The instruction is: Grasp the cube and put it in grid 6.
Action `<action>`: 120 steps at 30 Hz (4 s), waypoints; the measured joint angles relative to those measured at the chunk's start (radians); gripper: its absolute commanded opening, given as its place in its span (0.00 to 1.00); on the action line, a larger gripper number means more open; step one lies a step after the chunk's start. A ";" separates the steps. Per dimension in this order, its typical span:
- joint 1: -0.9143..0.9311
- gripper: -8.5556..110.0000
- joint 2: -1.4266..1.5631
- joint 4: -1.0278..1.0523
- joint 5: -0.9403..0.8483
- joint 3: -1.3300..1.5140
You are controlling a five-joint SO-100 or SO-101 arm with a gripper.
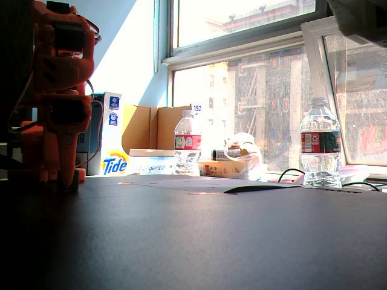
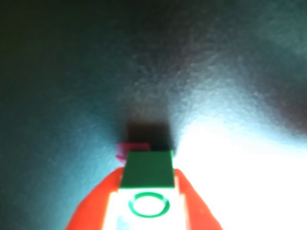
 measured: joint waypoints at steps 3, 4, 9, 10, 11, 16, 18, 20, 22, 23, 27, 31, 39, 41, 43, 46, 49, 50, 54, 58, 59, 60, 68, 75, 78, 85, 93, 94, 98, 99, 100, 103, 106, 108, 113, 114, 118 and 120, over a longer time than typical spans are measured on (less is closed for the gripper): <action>-0.002 0.07 0.000 0.067 -0.012 -0.060; -0.009 0.07 0.000 0.101 -0.015 -0.095; -0.077 0.07 0.000 0.213 -0.015 -0.298; -0.095 0.07 0.000 0.233 -0.015 -0.339; -0.115 0.07 0.000 0.256 -0.015 -0.380; -0.267 0.07 -0.031 0.331 -0.026 -0.575; -0.345 0.07 -0.038 0.341 -0.051 -0.615; -0.417 0.07 -0.043 0.341 -0.080 -0.627; -0.471 0.07 -0.043 0.341 -0.095 -0.632; -0.492 0.07 -0.043 0.341 -0.107 -0.632; -0.583 0.07 -0.046 0.331 -0.153 -0.632; -0.634 0.07 -0.049 0.284 -0.172 -0.592; -0.689 0.07 -0.152 0.067 -0.232 -0.420; -0.696 0.07 -0.190 0.032 -0.235 -0.394; -0.704 0.07 -0.206 0.006 -0.241 -0.367; -0.723 0.07 -0.225 -0.015 -0.241 -0.354; -0.741 0.07 -0.258 -0.026 -0.258 -0.354; -0.747 0.08 -0.267 -0.031 -0.261 -0.354; -0.761 0.15 -0.275 -0.041 -0.267 -0.354; -0.781 0.30 -0.275 -0.034 -0.287 -0.339; -0.782 0.33 -0.275 -0.034 -0.288 -0.331; -0.784 0.34 -0.270 -0.032 -0.288 -0.319; -0.739 0.36 -0.207 -0.040 -0.305 -0.305; -0.618 0.27 0.067 -0.080 -0.307 -0.304; -0.517 0.27 0.262 -0.121 -0.307 -0.258; -0.298 0.27 0.802 -0.273 -0.307 0.129; -0.267 0.24 1.256 -0.017 -0.259 0.518; -0.256 0.23 1.276 0.023 -0.252 0.538; -0.247 0.23 1.299 0.150 -0.241 0.609; -0.247 0.20 1.299 0.167 -0.241 0.630; -0.244 0.20 1.308 0.167 -0.230 0.647; -0.235 0.16 1.316 0.186 -0.230 0.667; -0.238 0.07 1.316 0.186 -0.207 0.696; -0.239 0.07 1.316 0.186 -0.199 0.706; -0.241 0.07 1.316 0.187 -0.190 0.706; -0.241 0.07 1.316 0.187 -0.189 0.706; -0.241 0.07 1.316 0.187 -0.189 0.706; -0.241 0.07 1.316 0.187 -0.189 0.706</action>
